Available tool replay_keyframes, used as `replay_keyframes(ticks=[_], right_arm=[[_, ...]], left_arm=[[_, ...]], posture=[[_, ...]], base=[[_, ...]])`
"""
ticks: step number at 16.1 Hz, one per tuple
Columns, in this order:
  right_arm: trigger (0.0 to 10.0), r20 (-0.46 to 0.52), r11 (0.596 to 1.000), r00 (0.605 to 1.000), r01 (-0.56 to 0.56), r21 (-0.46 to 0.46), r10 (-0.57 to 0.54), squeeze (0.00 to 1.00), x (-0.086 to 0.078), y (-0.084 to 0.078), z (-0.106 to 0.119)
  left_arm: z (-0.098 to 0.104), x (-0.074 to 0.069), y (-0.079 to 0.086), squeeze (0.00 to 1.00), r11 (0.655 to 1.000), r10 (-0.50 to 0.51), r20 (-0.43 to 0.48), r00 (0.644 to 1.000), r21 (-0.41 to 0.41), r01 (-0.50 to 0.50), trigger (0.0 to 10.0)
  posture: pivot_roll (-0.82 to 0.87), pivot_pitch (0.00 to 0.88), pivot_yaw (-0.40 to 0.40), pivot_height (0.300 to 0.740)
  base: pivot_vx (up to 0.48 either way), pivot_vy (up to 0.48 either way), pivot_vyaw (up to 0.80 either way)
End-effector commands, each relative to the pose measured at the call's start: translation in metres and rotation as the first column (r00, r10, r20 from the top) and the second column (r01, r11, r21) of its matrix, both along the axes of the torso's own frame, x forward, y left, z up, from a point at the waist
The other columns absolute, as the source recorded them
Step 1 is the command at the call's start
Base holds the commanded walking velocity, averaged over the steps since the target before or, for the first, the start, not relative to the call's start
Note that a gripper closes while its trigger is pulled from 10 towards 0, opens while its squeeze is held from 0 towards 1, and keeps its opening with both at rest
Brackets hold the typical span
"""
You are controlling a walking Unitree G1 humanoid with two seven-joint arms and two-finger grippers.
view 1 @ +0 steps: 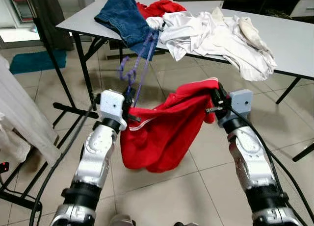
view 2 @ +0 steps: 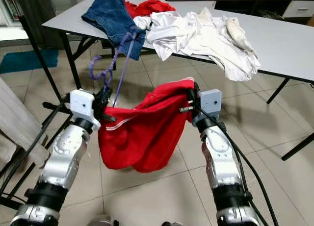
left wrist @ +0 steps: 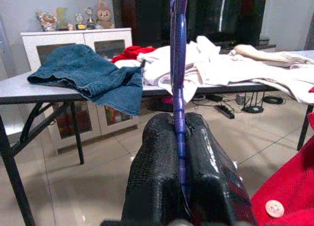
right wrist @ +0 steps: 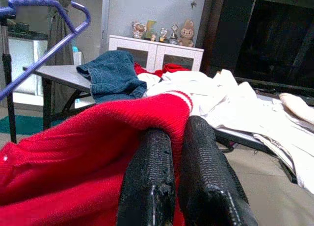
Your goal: Hang hanger
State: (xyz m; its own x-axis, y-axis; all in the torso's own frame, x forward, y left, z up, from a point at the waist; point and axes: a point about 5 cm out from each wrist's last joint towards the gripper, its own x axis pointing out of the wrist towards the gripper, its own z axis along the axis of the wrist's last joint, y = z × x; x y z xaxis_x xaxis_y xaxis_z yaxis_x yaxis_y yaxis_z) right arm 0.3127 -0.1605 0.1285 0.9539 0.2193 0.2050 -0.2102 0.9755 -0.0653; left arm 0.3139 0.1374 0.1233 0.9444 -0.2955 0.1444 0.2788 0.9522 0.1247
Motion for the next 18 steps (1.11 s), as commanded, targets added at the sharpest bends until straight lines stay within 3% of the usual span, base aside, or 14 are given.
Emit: replay_keyframes(ticks=[1,3,4,5,7,9,10,13,18], right_arm=[[0.0,0.025,1.0,1.0,0.017,0.011,-0.017,0.0,0.0,-0.004,0.007],[0.0,0.018,1.0,1.0,0.001,0.002,-0.001,0.0,0.0,-0.004,0.007],[1.4,0.018,1.0,1.0,-0.001,0.003,0.001,0.0,0.0,-0.004,0.008],[5.0,0.019,1.0,1.0,-0.001,0.006,0.001,0.0,0.0,-0.003,0.009],[5.5,0.017,1.0,1.0,-0.003,0.011,0.003,0.0,0.0,-0.001,0.01],[4.6,0.014,1.0,1.0,-0.011,0.017,0.011,0.0,0.0,0.002,0.01],[0.0,0.015,1.0,1.0,-0.013,0.028,0.013,0.0,-0.001,0.001,0.01],[0.0,0.002,0.999,1.0,-0.031,0.039,0.03,0.0,-0.002,0.001,0.007],[0.0,0.02,0.997,0.999,-0.032,0.063,0.031,0.0,-0.004,0.004,0.009]], left_arm=[[0.0,-0.001,0.002,0.0,1.0,0.016,-0.01,1.0,0.02,-0.016,10.0],[-0.002,-0.004,0.008,0.0,0.999,0.024,-0.011,1.0,0.029,-0.023,10.0],[-0.001,-0.004,0.009,0.0,0.999,0.028,-0.008,1.0,0.03,-0.028,10.0],[0.001,-0.004,0.009,0.0,0.999,0.036,0.0,0.999,0.028,-0.036,10.0],[0.004,-0.003,0.008,0.0,0.999,0.045,0.013,0.999,0.027,-0.045,10.0],[0.006,-0.002,0.006,0.0,0.998,0.049,0.022,0.999,0.024,-0.05,10.0],[0.008,-0.002,0.005,0.0,0.998,0.061,0.036,0.998,0.025,-0.062,10.0],[0.017,0.005,0.007,0.0,0.991,0.134,0.077,0.988,-0.006,-0.134,10.0],[0.035,0.013,0.006,0.0,0.984,0.17,0.133,0.976,-0.08,-0.161,10.0]], posture=[[0.23,0.018,-0.03,0.74],[0.23,0.021,-0.026,0.74],[0.23,0.021,-0.026,0.74],[0.23,0.024,-0.028,0.74],[0.23,0.025,-0.029,0.74],[0.23,0.025,-0.029,0.74],[0.23,0.025,-0.029,0.74],[0.23,0.025,-0.029,0.74],[0.23,0.023,-0.024,0.74]], base=[[0.0,0.0,0.0],[0.0,0.0,0.0],[0.0,0.0,0.0],[0.0,0.0,0.0],[0.0,0.0,0.0],[0.0,0.0,0.0],[0.0,0.0,0.0],[0.0,0.0,0.0],[0.0,0.0,0.0]])
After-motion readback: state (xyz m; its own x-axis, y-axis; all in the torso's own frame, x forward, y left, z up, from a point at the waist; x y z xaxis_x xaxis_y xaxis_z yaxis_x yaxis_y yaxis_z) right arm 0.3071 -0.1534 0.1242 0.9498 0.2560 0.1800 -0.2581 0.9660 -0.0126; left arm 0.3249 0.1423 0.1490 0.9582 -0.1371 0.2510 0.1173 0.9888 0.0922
